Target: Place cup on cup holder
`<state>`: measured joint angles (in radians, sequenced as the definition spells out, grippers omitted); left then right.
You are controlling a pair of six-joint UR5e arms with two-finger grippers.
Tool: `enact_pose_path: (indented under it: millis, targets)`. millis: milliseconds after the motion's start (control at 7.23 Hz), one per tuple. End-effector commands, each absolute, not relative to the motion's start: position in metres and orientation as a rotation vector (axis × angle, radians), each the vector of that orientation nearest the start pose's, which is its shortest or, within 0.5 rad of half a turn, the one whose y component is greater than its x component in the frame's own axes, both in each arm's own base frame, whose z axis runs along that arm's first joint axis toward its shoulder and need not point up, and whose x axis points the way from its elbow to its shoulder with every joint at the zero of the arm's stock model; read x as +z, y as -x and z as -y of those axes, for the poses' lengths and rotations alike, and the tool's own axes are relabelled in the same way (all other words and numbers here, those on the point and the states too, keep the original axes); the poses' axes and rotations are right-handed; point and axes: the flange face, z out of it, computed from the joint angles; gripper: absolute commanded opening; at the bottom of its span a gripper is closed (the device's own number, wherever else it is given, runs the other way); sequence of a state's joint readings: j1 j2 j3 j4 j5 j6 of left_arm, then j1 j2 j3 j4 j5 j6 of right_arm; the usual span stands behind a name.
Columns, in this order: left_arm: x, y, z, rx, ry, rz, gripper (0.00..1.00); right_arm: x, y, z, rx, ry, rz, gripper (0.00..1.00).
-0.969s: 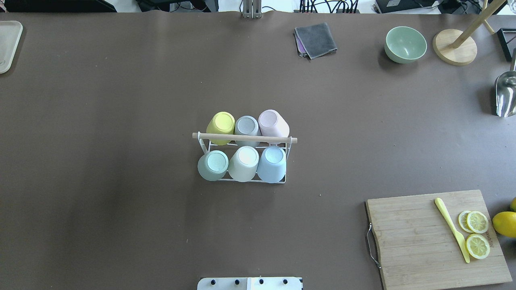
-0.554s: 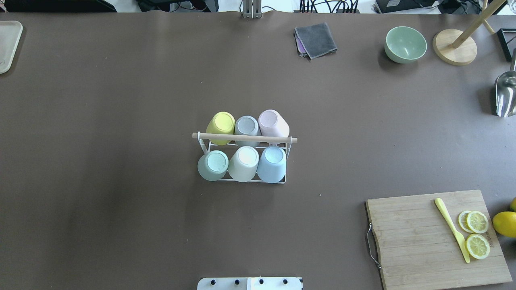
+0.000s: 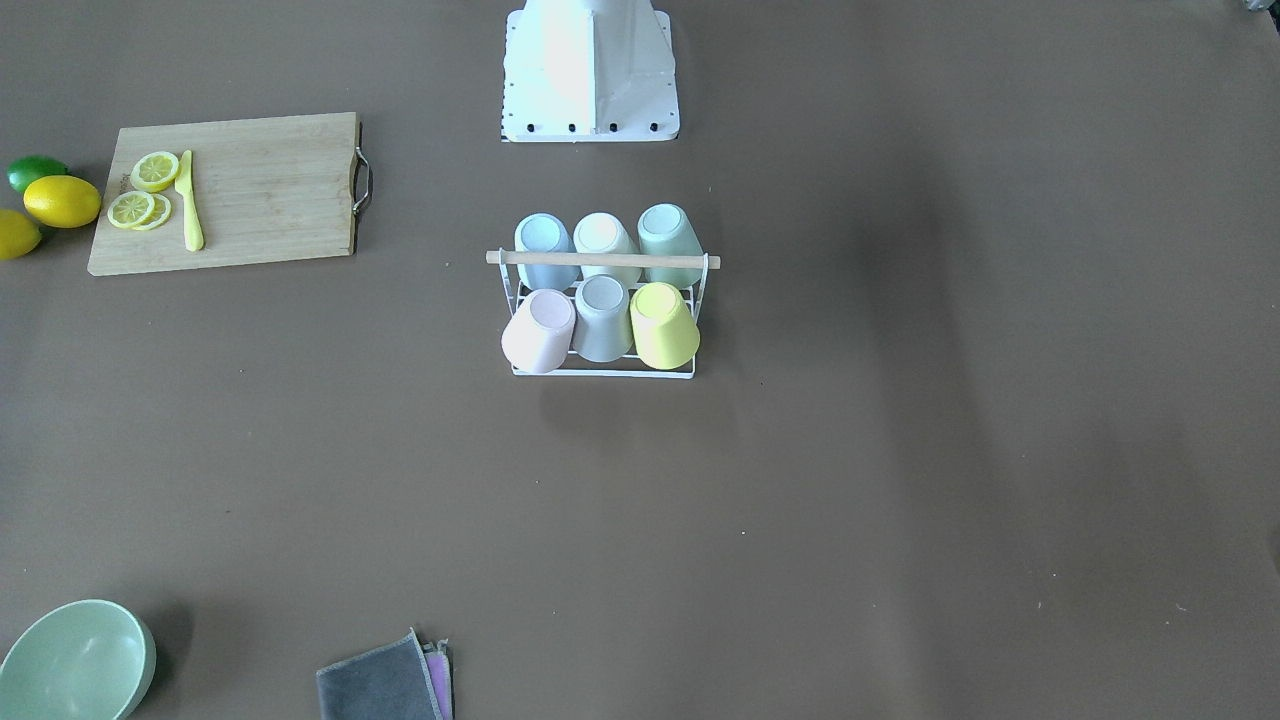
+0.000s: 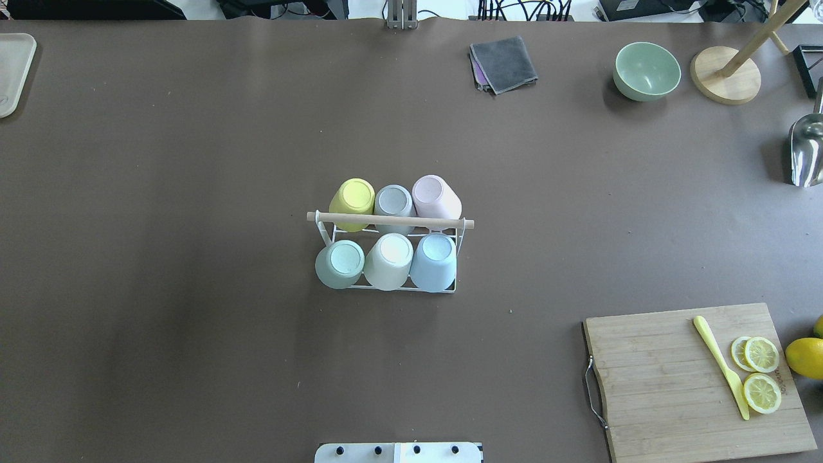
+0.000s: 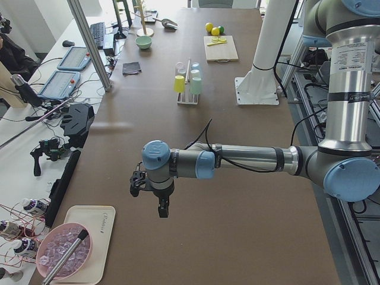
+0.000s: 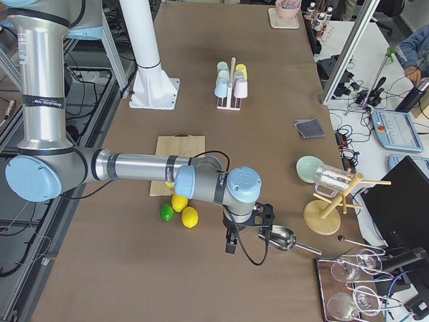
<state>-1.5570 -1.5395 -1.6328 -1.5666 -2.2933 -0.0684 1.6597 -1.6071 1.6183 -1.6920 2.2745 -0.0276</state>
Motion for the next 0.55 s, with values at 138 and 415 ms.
enact_pose_path:
  millis: [138,415]
  targets:
    - [0.6474,0.0608,0.4815,-0.042,0.004,-0.723,0.98,0.6629,-0.1102,0.4591,0.093,0.052,0.706,1.00]
    - [0.6474,0.0608,0.4815,-0.042,0.004,-0.723,0.98,0.6614,-0.1099,0.4566,0.092,0.050,0.706,1.00]
